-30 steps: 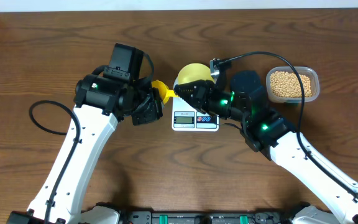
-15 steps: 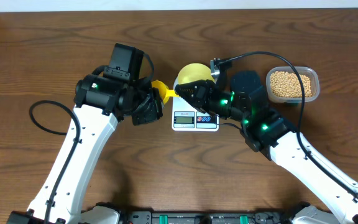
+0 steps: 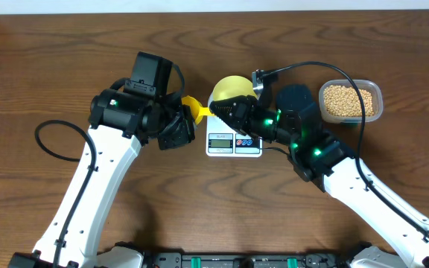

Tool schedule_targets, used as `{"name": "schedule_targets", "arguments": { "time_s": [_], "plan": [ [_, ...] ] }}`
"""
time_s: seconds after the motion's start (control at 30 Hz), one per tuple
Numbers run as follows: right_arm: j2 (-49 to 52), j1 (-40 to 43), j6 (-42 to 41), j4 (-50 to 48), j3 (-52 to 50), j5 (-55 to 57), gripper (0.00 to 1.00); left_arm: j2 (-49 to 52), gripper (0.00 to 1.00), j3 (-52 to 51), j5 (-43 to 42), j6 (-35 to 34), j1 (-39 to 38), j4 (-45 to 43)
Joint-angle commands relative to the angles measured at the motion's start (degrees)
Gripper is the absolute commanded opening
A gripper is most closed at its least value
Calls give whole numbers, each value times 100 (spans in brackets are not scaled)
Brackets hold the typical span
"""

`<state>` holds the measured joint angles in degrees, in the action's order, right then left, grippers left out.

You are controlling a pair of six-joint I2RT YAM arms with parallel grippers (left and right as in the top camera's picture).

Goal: Scoop item into bowl and weigh 50g on scale
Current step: 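Grasp the scoop handle with the right gripper from the left gripper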

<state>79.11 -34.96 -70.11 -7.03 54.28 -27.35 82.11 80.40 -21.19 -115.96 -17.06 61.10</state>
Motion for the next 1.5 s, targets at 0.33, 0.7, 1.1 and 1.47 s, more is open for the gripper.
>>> {"name": "schedule_targets", "arguments": {
  "time_s": [0.33, 0.7, 1.1, 1.47],
  "plan": [
    [9, -114, 31, 17, 107, 133, 11, 26, 7, 31, -90, -328, -17, 24],
    [9, -114, 31, 17, 107, 133, 1, 26, 7, 31, -90, -328, -17, 24],
    [9, -114, 31, 17, 107, 153, 1, 26, 7, 31, -92, -328, -17, 24],
    [9, -114, 28, 15, 107, 264, 13, 26, 7, 31, -92, -326, -17, 26]
  ]
}}
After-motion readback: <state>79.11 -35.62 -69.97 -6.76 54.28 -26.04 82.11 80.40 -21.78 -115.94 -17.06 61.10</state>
